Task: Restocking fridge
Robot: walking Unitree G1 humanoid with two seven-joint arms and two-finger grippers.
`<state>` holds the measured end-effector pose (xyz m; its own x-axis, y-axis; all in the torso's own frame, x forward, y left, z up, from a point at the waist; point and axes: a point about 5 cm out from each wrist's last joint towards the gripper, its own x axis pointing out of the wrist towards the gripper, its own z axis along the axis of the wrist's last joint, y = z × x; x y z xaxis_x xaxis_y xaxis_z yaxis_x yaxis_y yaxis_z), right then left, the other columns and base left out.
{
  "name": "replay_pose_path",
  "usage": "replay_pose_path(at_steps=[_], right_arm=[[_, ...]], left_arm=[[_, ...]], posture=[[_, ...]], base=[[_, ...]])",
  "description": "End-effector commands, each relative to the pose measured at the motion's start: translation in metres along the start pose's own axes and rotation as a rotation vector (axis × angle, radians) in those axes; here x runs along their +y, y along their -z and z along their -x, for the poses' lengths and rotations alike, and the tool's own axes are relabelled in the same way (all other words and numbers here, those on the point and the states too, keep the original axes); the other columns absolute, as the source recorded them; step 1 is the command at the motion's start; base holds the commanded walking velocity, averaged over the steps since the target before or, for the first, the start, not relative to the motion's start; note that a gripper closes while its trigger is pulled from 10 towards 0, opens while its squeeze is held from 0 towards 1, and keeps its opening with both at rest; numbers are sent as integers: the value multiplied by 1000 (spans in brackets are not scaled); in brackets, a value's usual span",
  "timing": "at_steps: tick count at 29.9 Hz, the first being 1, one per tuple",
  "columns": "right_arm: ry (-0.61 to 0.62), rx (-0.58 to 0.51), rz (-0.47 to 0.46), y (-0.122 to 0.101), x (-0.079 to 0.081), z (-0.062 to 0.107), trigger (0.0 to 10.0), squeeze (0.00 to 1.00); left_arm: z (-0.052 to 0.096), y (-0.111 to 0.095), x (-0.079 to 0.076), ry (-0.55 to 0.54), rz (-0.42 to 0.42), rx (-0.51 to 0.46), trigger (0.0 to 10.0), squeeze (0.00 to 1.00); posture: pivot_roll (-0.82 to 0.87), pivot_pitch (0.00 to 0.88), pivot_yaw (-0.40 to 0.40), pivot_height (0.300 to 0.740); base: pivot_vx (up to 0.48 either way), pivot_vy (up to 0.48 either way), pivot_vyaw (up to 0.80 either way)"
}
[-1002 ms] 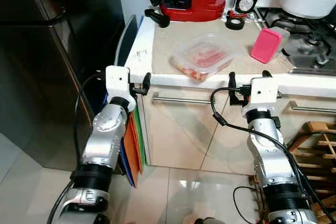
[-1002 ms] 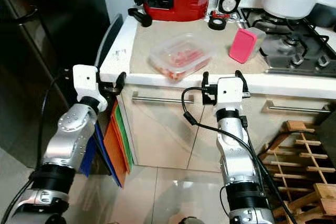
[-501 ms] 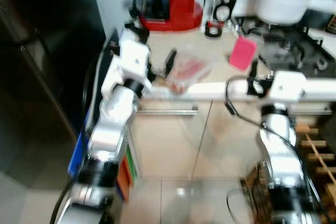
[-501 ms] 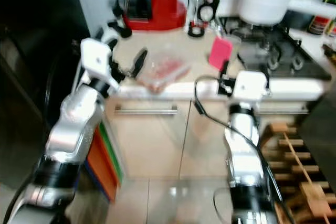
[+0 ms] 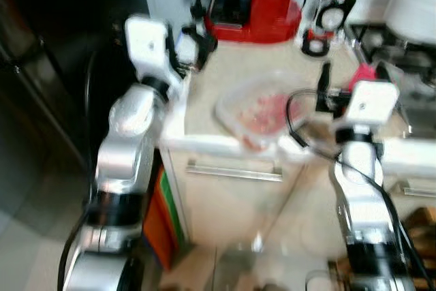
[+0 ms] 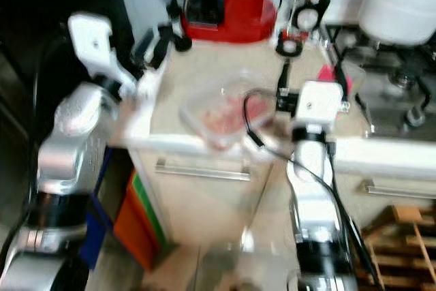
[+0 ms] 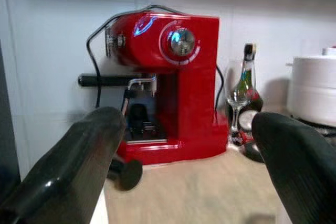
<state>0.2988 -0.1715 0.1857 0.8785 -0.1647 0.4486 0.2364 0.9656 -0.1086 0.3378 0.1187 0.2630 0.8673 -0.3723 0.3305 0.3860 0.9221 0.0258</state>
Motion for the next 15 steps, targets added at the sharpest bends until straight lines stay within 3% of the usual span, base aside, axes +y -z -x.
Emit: replay_pose_path(at_steps=[1,4,5,6,7,9,15], right_arm=[[-14,-33,-25,-11,6,-1,10000,0],[-19,-35,-44,-16,8,-1,10000,0],[-18,-27,-47,-16,7,1,10000,0],[-18,-27,-47,-16,7,1,10000,0],[-15,-11,-47,-14,5,3,10000,0],[-13,-5,-46,-14,4,5,10000,0],[11,39,-42,-10,-2,14,10000,0]], left_arm=[[2,4,20,-36,35,92,10000,0],[1,18,42,-55,148,270,10000,0],[4,29,61,-80,214,383,10000,0],[4,29,61,-80,214,383,10000,0],[7,37,73,-94,282,476,10000,0],[7,39,75,-99,319,507,10000,0],[-3,33,63,36,613,573,10000,0]], posture=[[-5,0,17,740],[-8,0,24,740],[-13,0,32,740],[-13,0,32,740],[-14,0,35,740],[-15,0,37,740],[-45,0,63,740]], base=[[0,0,0],[0,0,0],[0,0,0],[0,0,0],[0,0,0],[0,0,0],[0,0,0]])
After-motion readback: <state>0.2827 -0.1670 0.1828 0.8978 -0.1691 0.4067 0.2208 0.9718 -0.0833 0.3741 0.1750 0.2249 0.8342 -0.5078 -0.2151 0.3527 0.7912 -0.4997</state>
